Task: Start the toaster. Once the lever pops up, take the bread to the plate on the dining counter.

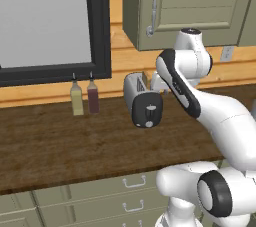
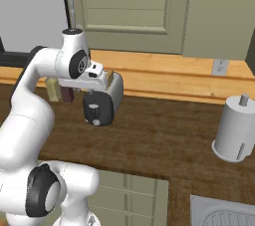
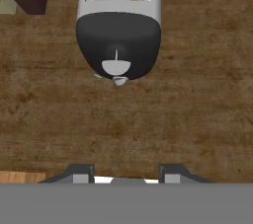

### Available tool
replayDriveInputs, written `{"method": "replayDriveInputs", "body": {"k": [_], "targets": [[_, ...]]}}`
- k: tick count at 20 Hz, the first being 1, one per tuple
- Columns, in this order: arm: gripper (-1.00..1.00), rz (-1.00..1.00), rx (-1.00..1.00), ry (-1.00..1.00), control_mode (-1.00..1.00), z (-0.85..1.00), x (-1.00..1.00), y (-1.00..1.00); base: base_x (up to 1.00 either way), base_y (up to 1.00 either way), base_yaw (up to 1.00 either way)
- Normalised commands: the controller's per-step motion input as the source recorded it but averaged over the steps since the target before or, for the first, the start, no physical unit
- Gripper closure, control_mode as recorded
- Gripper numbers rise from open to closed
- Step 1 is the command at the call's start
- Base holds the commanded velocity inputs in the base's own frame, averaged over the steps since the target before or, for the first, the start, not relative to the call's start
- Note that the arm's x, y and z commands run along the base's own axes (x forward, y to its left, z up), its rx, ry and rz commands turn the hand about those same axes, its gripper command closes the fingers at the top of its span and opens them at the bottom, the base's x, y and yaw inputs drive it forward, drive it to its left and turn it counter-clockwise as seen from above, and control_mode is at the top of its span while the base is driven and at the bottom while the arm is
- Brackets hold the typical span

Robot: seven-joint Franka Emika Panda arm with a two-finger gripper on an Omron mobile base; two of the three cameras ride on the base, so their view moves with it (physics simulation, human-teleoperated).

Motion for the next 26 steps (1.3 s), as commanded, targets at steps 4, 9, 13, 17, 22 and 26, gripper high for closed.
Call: {"method": "replayDriveInputs", "body": {"k": [4,9,13,17,22,26], "targets": [[-1.0,0.0,0.0,-0.03,-1.0,0.0,-0.25,0.0,0.0,0.0,0.0],[-1.0,0.01,-0.01,-0.1,-1.0,0.0,-0.57,0.0,0.0,0.0,0.0],[-1.0,0.01,-0.03,-0.19,-1.0,0.0,-0.46,0.0,0.0,0.0,0.0],[-1.0,0.0,-0.01,-0.11,-1.0,0.0,-0.05,0.09,0.0,0.0,0.0],[-1.0,-0.01,0.0,-0.02,-1.0,0.0,0.0,0.11,0.0,0.0,0.0],[-1.0,-0.01,-0.04,-0.03,-1.0,0.0,0.08,0.15,0.0,0.0,0.0]]}}
